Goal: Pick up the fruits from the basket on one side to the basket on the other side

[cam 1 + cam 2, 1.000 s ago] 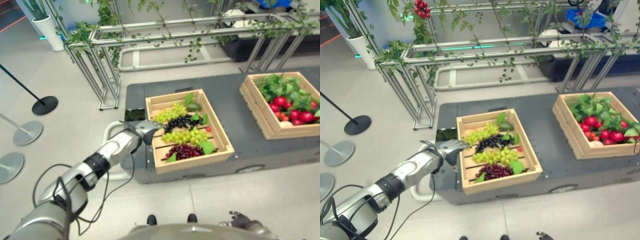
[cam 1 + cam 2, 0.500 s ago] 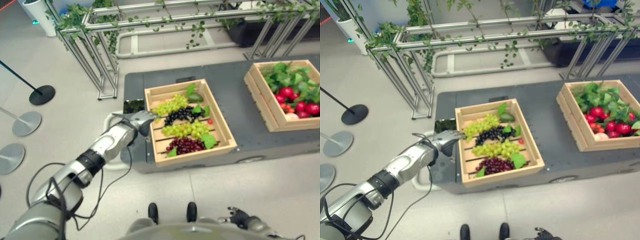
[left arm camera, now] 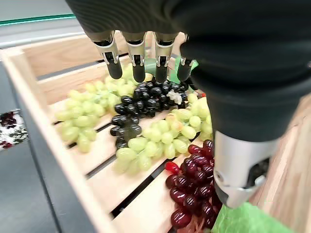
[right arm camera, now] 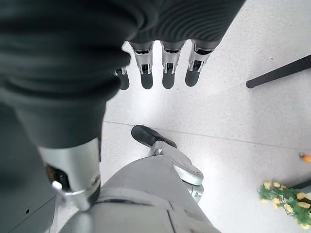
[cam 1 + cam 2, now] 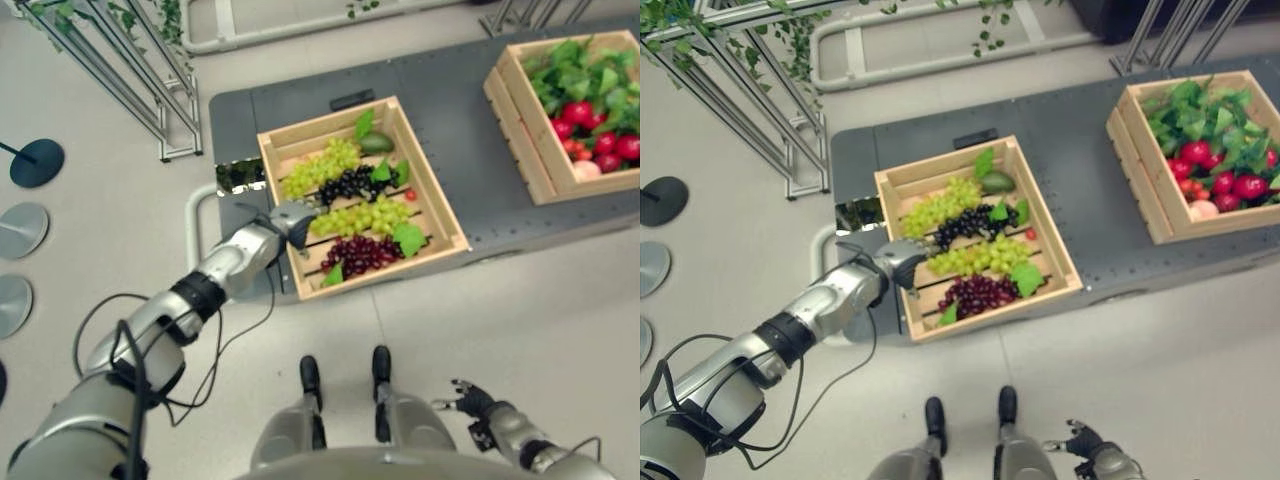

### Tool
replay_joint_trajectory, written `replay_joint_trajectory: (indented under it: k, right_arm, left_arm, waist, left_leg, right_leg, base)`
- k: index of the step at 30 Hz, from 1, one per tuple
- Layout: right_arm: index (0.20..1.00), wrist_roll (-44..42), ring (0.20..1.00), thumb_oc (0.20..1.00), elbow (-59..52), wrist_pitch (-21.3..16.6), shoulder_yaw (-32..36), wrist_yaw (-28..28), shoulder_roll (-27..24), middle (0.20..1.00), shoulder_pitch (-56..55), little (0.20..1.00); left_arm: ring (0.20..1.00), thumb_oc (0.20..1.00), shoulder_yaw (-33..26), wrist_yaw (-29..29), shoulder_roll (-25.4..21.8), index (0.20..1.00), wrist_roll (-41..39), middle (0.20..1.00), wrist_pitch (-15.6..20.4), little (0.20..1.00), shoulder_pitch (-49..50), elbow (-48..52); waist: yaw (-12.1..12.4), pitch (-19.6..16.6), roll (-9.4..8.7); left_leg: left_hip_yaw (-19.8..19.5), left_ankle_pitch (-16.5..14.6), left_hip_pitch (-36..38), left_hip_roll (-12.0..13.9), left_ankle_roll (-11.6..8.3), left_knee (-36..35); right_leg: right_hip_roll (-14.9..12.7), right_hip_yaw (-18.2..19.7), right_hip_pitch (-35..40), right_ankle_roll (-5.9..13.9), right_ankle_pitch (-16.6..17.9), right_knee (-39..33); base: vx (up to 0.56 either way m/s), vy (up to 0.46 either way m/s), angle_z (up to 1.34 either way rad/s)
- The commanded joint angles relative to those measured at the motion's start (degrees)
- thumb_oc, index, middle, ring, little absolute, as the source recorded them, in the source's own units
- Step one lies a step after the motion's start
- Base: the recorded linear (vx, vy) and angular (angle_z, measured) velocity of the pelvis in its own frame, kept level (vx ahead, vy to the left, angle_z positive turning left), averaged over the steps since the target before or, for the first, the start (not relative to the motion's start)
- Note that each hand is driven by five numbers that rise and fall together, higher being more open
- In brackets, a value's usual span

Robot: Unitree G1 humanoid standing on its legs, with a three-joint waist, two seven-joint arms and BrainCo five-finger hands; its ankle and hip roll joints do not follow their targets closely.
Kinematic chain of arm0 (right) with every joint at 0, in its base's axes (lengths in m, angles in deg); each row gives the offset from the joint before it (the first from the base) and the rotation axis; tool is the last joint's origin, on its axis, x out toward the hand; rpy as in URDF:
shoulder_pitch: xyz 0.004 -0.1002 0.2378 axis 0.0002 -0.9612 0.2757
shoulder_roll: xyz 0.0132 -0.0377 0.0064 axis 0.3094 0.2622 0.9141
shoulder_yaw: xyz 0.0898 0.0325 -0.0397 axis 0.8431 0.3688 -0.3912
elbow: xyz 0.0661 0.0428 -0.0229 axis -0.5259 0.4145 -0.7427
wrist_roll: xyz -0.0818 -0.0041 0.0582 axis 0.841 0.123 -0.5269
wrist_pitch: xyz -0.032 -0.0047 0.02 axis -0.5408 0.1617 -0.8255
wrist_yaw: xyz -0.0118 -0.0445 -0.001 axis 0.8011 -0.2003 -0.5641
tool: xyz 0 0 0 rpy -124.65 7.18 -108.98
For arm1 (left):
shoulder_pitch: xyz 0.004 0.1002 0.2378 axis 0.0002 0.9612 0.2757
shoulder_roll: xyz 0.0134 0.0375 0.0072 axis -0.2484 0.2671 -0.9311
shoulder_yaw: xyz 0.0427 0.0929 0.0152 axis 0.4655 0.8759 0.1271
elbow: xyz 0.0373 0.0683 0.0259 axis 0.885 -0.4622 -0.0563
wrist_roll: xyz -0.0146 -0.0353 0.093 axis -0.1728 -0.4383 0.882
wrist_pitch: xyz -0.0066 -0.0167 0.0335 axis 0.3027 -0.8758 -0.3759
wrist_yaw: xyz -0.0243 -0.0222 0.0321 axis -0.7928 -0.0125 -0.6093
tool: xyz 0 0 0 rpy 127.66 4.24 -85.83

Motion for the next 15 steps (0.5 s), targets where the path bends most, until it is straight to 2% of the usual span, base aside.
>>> replay_joint_trajectory:
  k: [1,6,15]
  right_arm:
    - [1.000,-2.43,1.000,1.000,-1.10,-1.18,-1.09,-1.49,-2.09,1.000,0.69,1.000]
    - [1.000,-3.11,1.000,1.000,-2.25,-1.86,-1.77,-2.23,-2.33,1.000,1.08,1.000]
    - [1.000,-3.95,1.000,1.000,-2.49,-2.62,-3.97,-2.97,-1.77,1.000,1.51,1.000]
  left_arm:
    - [1.000,1.000,-0.61,3.22,3.15,1.000,-1.87,1.000,0.12,1.000,-7.11,-5.17]
    - [1.000,1.000,0.20,5.06,6.04,1.000,-1.84,1.000,0.18,1.000,-9.42,-7.74]
    - [1.000,1.000,2.61,7.37,10.05,1.000,-0.72,1.000,0.17,1.000,-12.26,-12.48]
  waist:
    - [-0.56,0.24,-0.86]
    - [-0.99,1.05,-0.80]
    - [-1.86,1.72,-1.89]
  left_leg:
    - [-0.96,-0.65,-2.59,0.02,-0.78,3.26]
    - [-0.55,-0.78,-3.98,0.05,-0.74,4.11]
    - [0.39,-0.66,-4.91,0.56,-1.05,3.74]
  right_leg:
    - [-3.45,1.37,-5.66,4.59,0.24,8.27]
    - [-3.19,1.97,-7.31,4.47,0.24,8.79]
    - [-2.35,3.10,-8.66,4.46,1.15,7.83]
  base:
    - [0.00,-0.006,-0.15]
    - [-0.01,-0.009,-0.14]
    - [0.00,-0.014,-0.06]
